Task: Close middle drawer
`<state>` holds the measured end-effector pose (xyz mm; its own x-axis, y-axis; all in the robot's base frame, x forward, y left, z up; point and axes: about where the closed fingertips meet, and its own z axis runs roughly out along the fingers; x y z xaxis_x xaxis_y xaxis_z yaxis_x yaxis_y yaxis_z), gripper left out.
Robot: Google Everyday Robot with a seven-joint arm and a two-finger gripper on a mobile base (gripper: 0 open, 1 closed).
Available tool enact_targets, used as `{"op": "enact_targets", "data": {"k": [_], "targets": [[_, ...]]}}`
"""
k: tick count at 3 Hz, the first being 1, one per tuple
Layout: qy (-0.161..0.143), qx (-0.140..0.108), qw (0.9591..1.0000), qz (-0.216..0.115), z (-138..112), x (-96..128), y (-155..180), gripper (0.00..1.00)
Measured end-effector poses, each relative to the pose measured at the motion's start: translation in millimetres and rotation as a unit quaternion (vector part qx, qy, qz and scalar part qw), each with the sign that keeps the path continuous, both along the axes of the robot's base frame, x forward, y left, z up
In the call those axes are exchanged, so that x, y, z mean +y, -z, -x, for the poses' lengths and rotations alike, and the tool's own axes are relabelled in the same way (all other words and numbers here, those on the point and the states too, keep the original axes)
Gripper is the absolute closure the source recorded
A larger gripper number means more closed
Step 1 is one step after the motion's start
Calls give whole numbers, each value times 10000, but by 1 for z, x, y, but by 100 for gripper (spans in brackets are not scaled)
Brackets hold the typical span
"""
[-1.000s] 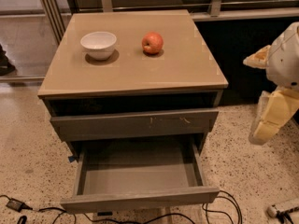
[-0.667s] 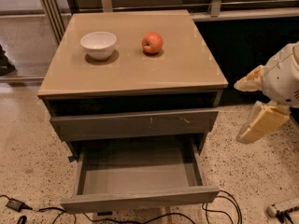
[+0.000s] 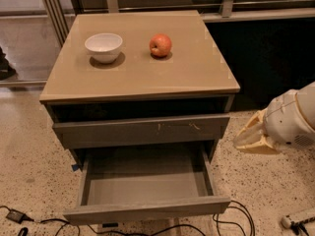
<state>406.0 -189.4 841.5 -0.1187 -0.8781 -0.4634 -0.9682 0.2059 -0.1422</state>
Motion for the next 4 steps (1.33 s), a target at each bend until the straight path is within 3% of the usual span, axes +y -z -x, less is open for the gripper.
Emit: {"op": "enact_targets", "data": {"k": [1,3,4], "targets": [[13,285,9989,-377,6,9,53,94],[22,346,9985,-412,8,10,62,100],[94,666,9952,-713,26,27,95,100]]}}
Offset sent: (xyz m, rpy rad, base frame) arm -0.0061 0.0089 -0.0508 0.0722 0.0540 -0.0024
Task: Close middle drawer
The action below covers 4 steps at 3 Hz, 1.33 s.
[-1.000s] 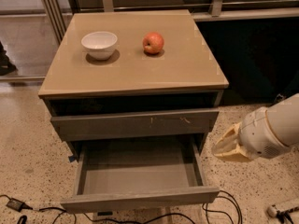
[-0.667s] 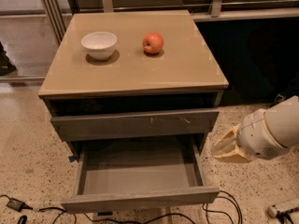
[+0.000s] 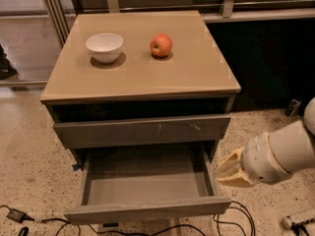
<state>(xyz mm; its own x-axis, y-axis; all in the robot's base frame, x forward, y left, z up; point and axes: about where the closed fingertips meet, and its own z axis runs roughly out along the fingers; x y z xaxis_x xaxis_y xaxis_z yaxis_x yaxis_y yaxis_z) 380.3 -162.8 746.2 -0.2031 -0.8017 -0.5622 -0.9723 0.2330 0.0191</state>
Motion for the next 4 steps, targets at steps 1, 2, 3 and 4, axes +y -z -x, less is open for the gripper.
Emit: {"op": "enact_targets", "data": {"k": [1,2,3,4], "targets": [[83,501,9982,-330,23,32,72,100],[201,735,9948,-680,42,54,143,100],[376,651,9930,-907,46,63,198,100],[661,335,9937,-839,25,69,241,100]]}}
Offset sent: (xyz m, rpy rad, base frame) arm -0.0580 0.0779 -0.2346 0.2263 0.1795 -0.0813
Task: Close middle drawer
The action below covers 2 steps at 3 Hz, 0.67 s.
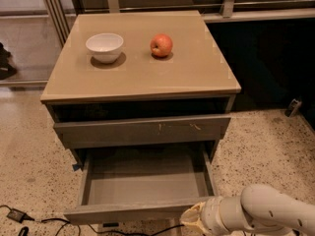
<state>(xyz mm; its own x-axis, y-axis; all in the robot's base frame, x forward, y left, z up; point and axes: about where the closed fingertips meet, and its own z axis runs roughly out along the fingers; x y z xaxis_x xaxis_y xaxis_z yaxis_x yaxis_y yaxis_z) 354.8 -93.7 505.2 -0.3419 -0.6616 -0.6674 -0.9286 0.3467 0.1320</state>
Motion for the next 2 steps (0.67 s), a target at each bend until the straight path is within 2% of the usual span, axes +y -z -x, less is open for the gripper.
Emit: {"op": "enact_targets", "data": {"k": [2], "targets": [[60,-68,9999,118,-14,5,15,100]]}}
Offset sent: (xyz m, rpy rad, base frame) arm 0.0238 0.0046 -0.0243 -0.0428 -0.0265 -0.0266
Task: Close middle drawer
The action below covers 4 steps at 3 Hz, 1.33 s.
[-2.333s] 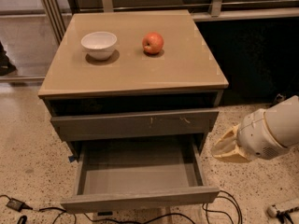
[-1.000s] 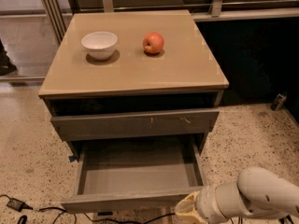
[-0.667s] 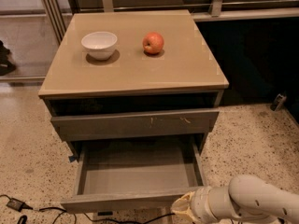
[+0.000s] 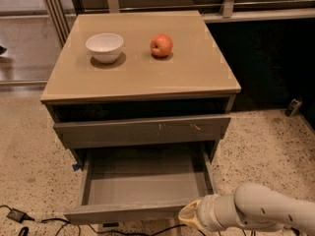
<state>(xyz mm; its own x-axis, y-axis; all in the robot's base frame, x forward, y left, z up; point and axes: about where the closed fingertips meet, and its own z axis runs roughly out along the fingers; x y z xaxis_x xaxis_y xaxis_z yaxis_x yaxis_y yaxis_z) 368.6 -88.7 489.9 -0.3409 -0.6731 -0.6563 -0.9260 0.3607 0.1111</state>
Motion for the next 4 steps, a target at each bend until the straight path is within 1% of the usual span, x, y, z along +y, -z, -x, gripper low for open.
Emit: {"op": "enact_targets", "data": {"k": [2,3,4], "targets": [[135,-6,9998,140,-22,-1,30,100],[173,111,9996,171,-30,0,57,100],[171,144,9996,165,-29,1,61,84]]}}
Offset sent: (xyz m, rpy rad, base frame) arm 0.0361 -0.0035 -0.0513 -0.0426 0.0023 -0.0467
